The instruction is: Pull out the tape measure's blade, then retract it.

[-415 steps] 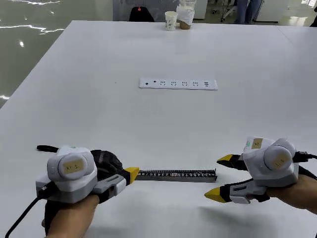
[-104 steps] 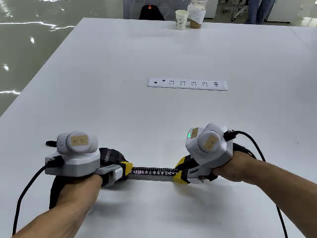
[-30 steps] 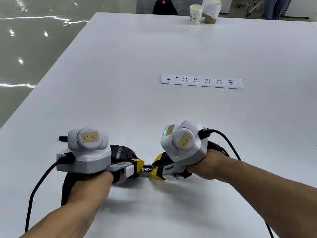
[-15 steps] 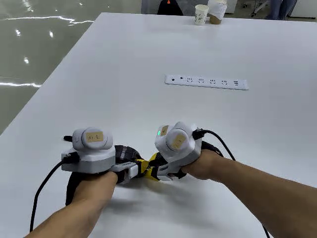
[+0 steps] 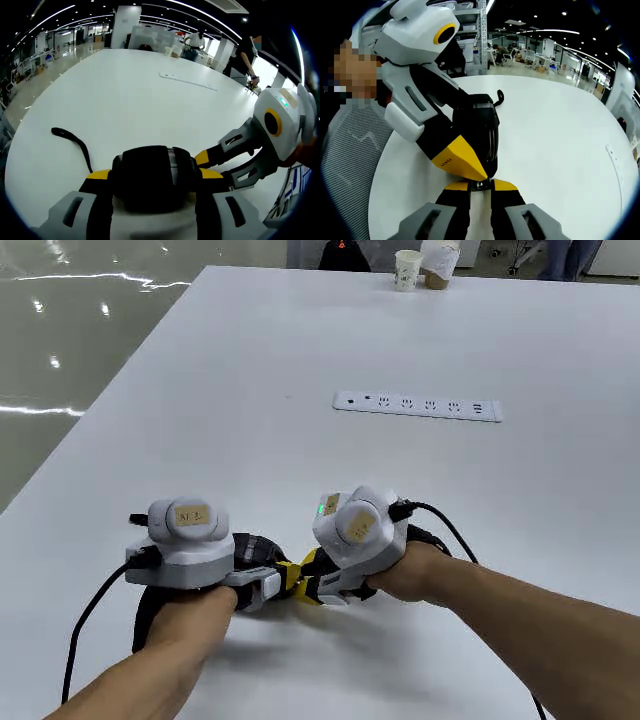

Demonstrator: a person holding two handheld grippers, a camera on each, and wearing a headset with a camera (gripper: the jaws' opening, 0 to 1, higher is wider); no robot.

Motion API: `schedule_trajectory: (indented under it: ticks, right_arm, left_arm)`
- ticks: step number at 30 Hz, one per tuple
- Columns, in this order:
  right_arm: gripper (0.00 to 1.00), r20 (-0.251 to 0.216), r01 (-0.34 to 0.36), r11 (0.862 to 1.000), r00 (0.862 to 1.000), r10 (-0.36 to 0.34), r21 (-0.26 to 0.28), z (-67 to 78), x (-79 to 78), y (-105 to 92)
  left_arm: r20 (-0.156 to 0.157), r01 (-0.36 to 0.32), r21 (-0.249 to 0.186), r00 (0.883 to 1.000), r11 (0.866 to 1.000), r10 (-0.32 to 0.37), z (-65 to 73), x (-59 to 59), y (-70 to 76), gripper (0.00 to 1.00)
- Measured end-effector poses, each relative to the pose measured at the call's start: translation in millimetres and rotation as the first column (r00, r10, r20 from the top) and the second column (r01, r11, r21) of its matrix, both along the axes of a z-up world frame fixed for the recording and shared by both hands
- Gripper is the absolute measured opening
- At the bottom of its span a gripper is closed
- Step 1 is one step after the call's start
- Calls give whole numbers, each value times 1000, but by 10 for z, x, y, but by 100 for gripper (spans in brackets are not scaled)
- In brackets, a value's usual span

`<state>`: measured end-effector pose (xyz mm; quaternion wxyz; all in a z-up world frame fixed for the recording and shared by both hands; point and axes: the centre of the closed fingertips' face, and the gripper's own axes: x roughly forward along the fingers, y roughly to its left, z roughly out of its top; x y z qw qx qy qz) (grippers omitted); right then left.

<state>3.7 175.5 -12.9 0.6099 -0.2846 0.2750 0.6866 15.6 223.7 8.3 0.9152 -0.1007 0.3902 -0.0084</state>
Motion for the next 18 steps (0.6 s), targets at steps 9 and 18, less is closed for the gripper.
schedule_trajectory:
  ticks: [9, 18]
  right_arm:
    - [12, 1, 4, 1000, 1000, -4, -7, -8, 8, 0]
    - [14, 15, 15, 1000, 1000, -15, -3, 17, 21, -18]
  left_arm:
    - [0, 0, 3, 1000, 1000, 0, 3, 3, -3, 63]
    - [3, 0, 11, 1000, 1000, -1, 14, 10, -2, 64]
